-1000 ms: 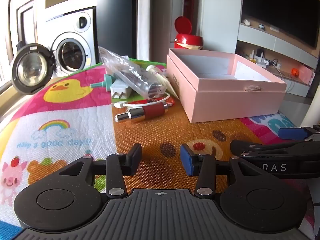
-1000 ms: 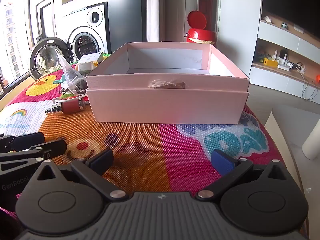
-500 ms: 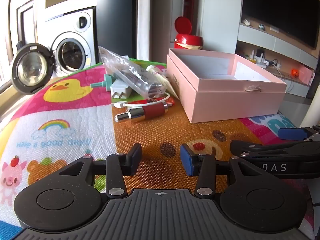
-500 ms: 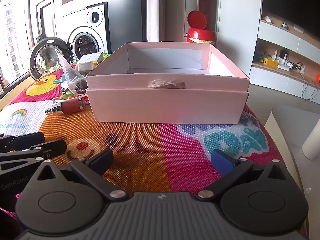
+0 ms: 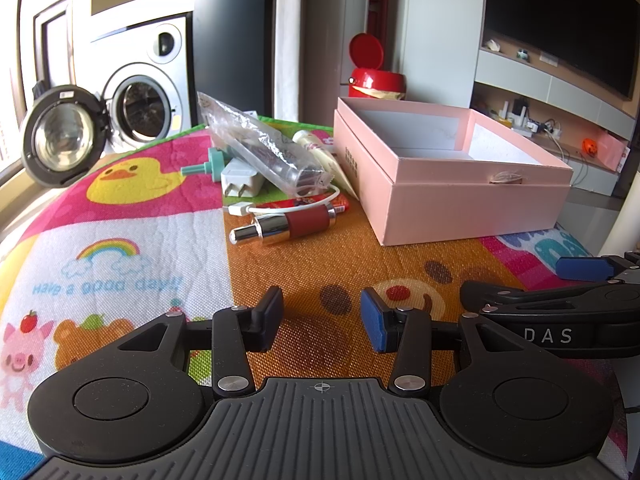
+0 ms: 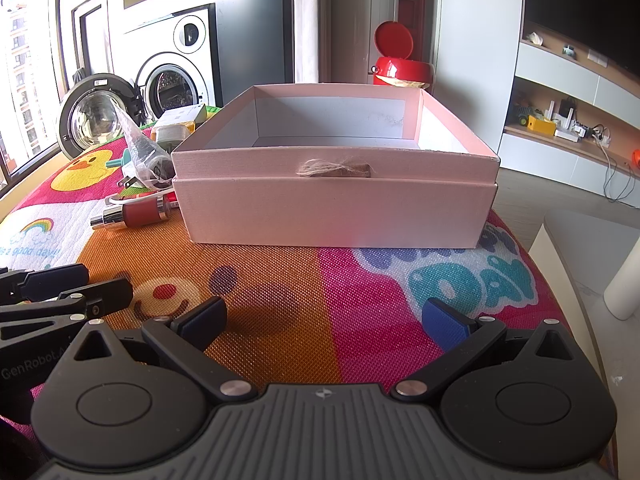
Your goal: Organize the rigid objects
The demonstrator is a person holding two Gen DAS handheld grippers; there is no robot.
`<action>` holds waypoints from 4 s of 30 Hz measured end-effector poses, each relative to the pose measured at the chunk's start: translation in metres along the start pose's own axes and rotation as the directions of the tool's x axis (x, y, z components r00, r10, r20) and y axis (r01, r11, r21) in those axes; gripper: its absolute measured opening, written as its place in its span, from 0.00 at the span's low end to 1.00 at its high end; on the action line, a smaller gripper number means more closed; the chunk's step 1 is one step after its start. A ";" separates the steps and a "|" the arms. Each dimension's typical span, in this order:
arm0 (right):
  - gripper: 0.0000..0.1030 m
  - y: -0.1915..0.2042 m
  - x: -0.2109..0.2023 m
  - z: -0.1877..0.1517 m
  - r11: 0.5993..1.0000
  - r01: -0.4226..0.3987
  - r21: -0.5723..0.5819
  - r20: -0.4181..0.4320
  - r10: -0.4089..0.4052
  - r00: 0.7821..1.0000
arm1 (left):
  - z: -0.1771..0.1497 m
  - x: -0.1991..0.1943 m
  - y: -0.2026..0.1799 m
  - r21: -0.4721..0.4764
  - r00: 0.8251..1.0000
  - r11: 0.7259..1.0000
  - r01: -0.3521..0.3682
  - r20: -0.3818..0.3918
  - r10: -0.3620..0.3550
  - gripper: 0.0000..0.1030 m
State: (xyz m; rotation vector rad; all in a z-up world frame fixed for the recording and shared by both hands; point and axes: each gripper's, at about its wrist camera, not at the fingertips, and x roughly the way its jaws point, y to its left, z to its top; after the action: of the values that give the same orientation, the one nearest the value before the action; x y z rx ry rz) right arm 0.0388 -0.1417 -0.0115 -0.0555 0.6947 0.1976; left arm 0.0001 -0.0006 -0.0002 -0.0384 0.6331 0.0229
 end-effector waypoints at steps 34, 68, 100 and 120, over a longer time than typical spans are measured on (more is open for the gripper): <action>1.00 0.000 0.000 0.000 1.000 0.001 -0.001 0.000 -0.001 1.000 | 0.001 -0.001 -0.002 0.009 1.000 1.000 -0.007 0.000 0.007 0.46; 1.00 -0.006 0.007 0.014 0.993 -0.089 -0.080 -0.102 0.080 0.992 | 0.047 0.004 0.077 -0.116 0.994 0.988 0.104 -0.025 -0.108 0.42; 0.84 -0.002 -0.010 0.015 0.960 -0.217 -0.176 -0.077 0.206 0.976 | 0.049 0.042 0.048 0.048 0.945 0.953 0.299 -0.153 -0.288 0.23; 0.91 0.174 0.206 0.269 0.976 -0.209 -0.063 -0.309 0.180 0.934 | -0.005 -0.013 0.139 -0.196 0.988 0.969 0.148 -0.006 -0.152 0.24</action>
State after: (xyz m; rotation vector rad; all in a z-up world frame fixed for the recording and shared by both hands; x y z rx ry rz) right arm 0.3281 0.0930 0.0659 -0.1097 0.9971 0.4199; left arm -0.0176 0.1375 -0.0002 -0.2764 0.6455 -0.0625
